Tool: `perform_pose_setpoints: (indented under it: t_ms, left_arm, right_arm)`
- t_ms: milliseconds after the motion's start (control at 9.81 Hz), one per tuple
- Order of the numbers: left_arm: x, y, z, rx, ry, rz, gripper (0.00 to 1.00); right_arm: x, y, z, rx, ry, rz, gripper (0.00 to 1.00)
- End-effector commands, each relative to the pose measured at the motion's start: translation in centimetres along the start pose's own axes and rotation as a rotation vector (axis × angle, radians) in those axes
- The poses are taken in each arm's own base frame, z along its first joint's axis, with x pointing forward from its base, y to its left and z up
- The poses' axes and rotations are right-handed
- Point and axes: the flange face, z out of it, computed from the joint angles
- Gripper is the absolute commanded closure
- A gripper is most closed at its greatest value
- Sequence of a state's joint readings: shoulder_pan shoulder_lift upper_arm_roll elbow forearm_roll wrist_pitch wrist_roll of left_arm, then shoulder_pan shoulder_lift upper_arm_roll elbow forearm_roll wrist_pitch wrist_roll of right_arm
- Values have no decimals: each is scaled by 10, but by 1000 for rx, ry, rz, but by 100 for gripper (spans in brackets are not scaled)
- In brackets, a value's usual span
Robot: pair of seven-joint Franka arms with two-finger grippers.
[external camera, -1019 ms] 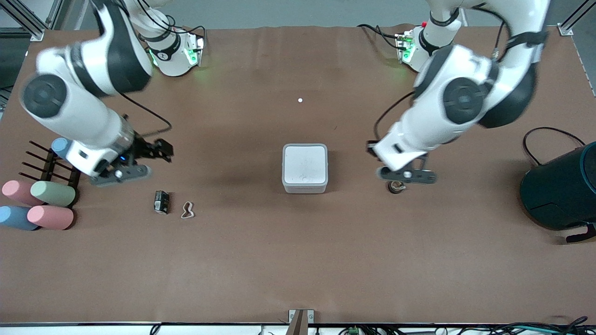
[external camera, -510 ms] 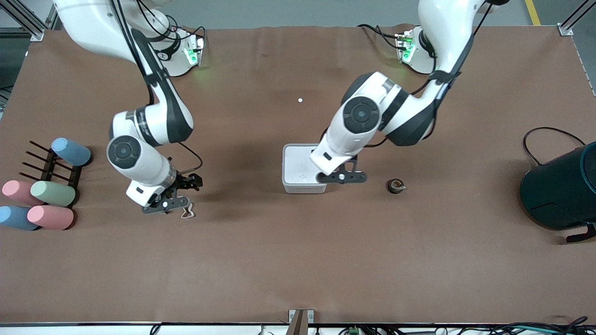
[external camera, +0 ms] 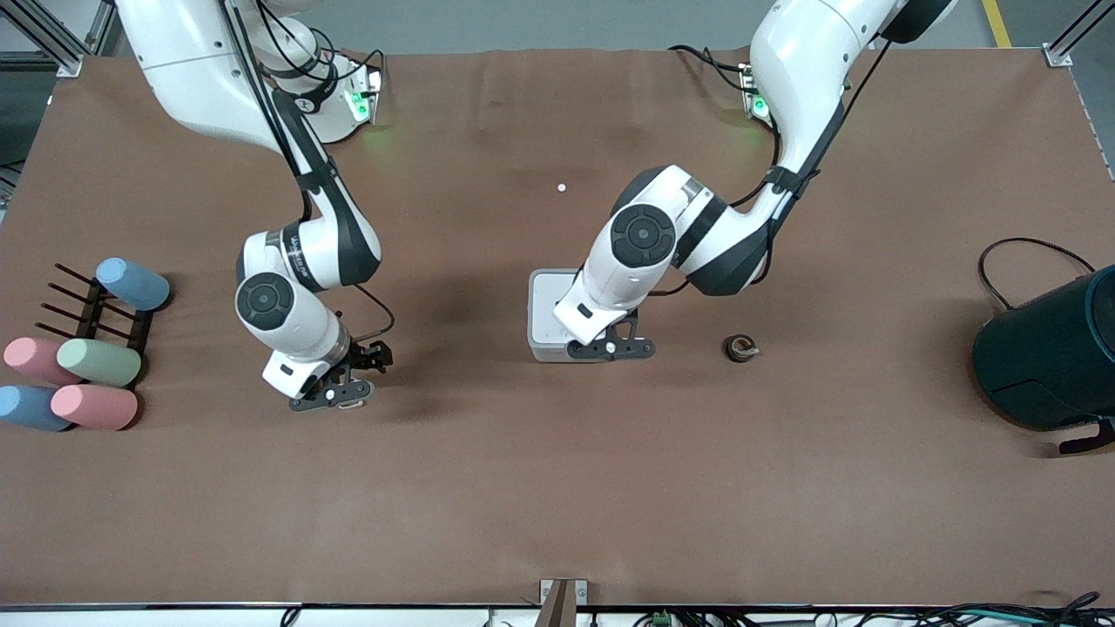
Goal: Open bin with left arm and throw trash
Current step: 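Reach the left gripper to the bin lid while the right gripper reaches the band, then lift the white bin lid open with the left gripper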
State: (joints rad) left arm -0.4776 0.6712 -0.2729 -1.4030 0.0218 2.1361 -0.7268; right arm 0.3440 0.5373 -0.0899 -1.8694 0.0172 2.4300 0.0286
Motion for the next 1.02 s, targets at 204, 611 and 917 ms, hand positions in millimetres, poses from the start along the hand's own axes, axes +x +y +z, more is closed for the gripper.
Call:
perform_pose_setpoints:
  t_ms: [204,611,917]
  left_arm:
    - [-3,15,26,-8,22,14,100]
    - [-14,22,58,56,46,15,100]
    - [-3,1,3,121,27,25,100]
  right_arm:
    - [9,21,29,-15,-10,15,19]
    - [7,20,44,-16,-13,2,26]
    - [8,22,47,-18,-1,4,51]
